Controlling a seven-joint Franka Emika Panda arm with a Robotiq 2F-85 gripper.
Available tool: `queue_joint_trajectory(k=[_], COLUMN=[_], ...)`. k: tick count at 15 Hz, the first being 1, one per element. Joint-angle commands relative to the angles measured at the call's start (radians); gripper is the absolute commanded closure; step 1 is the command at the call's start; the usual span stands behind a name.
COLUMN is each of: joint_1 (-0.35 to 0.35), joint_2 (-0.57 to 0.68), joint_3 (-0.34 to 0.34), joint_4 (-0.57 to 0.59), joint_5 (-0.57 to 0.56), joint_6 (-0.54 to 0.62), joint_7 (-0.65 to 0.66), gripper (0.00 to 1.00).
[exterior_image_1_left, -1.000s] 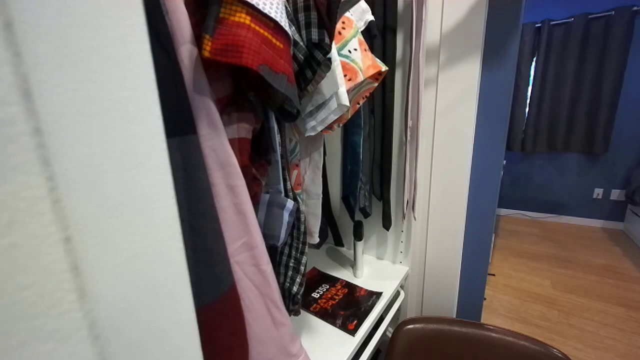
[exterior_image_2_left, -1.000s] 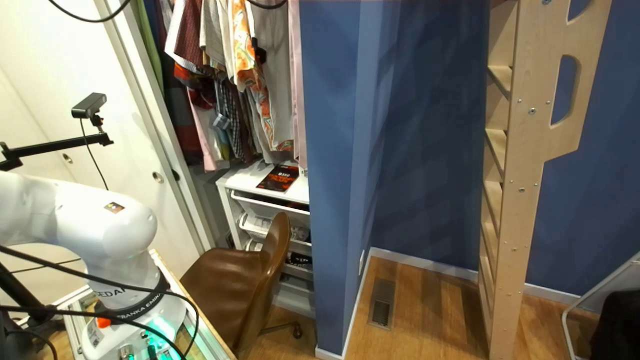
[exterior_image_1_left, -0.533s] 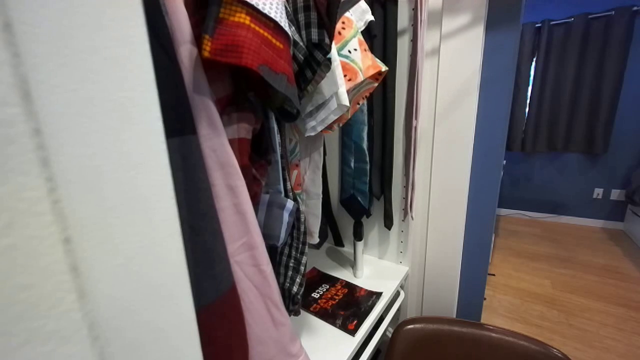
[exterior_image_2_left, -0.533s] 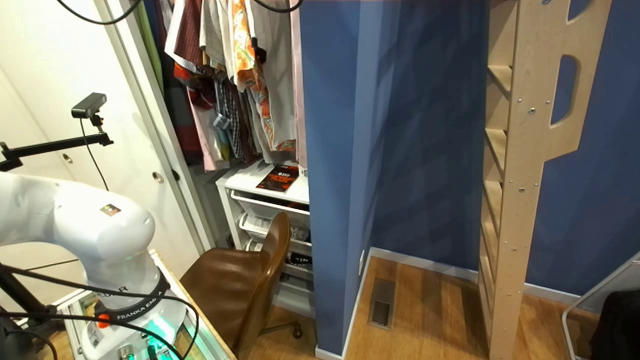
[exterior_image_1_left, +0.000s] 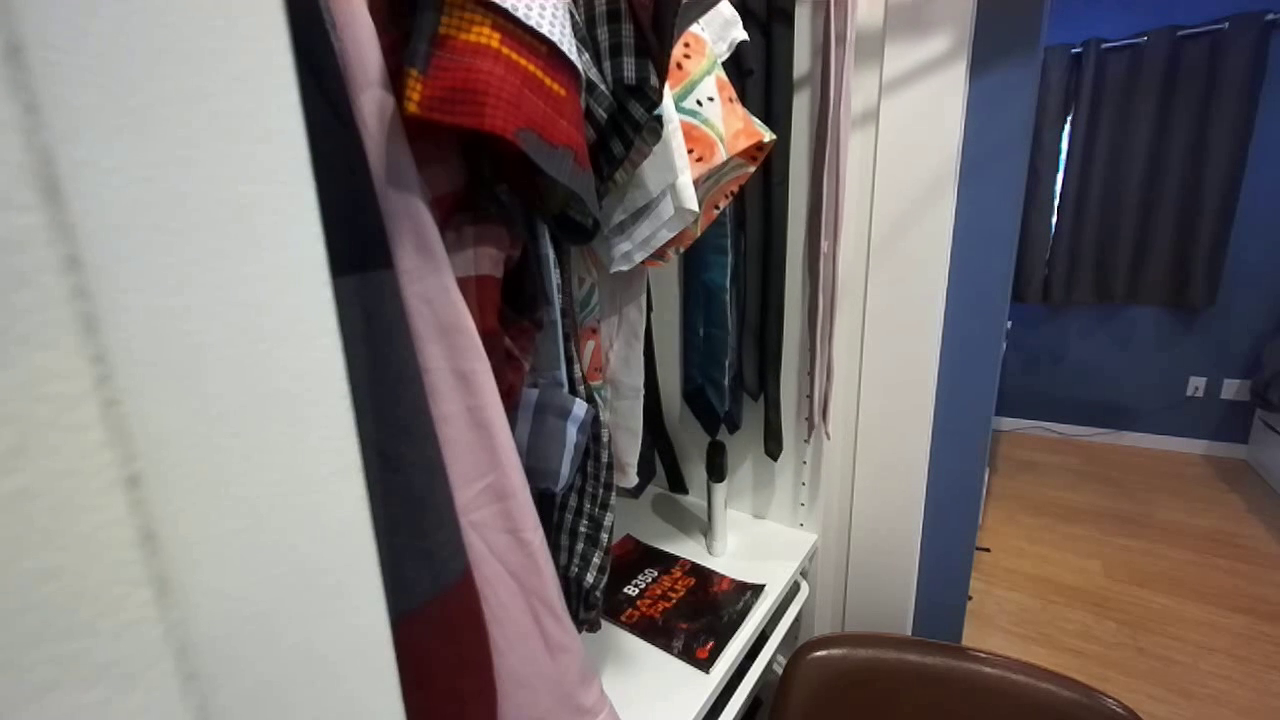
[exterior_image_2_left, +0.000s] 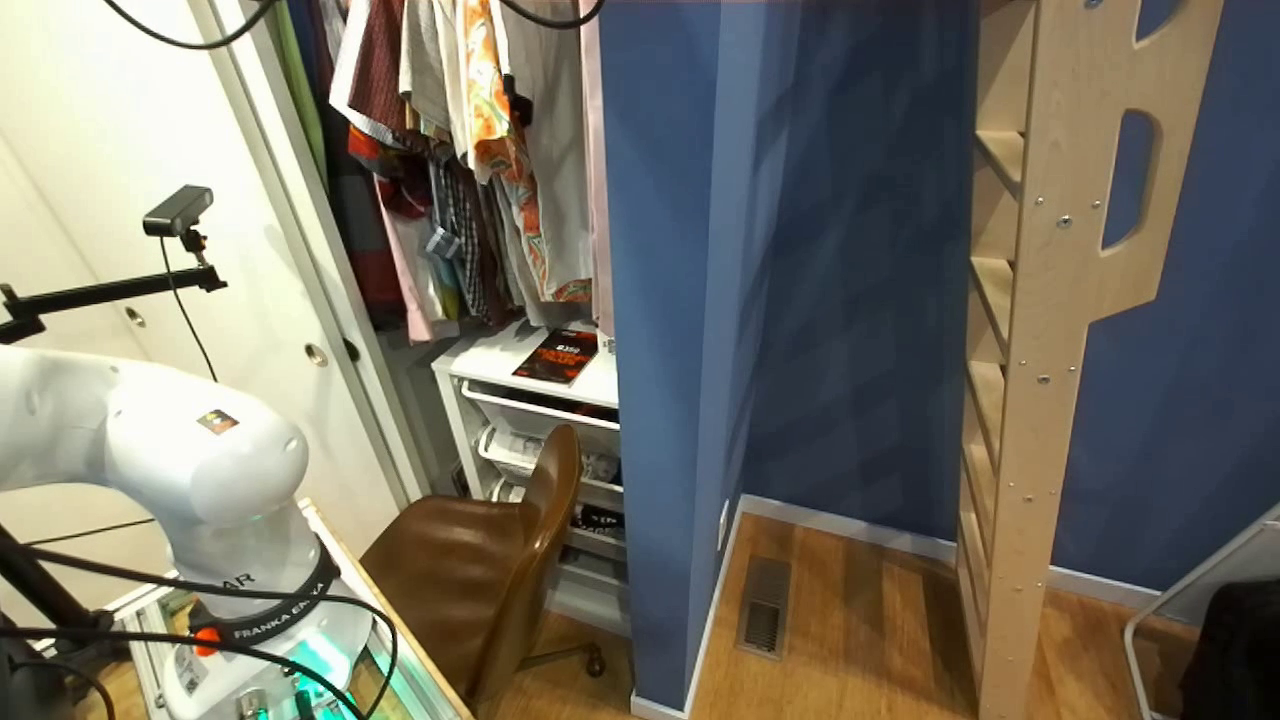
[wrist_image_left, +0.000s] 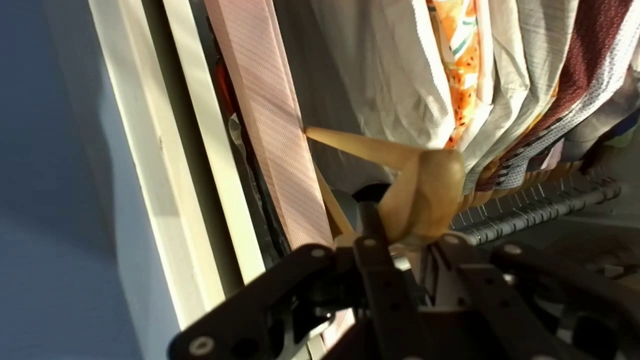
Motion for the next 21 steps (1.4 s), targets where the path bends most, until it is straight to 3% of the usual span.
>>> queue_joint_trajectory(k=[1,12,21], joint_1=[-0.015,-0.022,-0.018], joint_2=[-0.002,0.048,0.051], joint_3=[0.032,0.058,0.056], joint_4=[-0.010,-0.029,-0.035], joint_5=[0.017,0.022,0.002], joint_6=[0.002,0.155,0.119], joint_7=[0.006,0.019,0.016], gripper=[0.96,0.96,0.96])
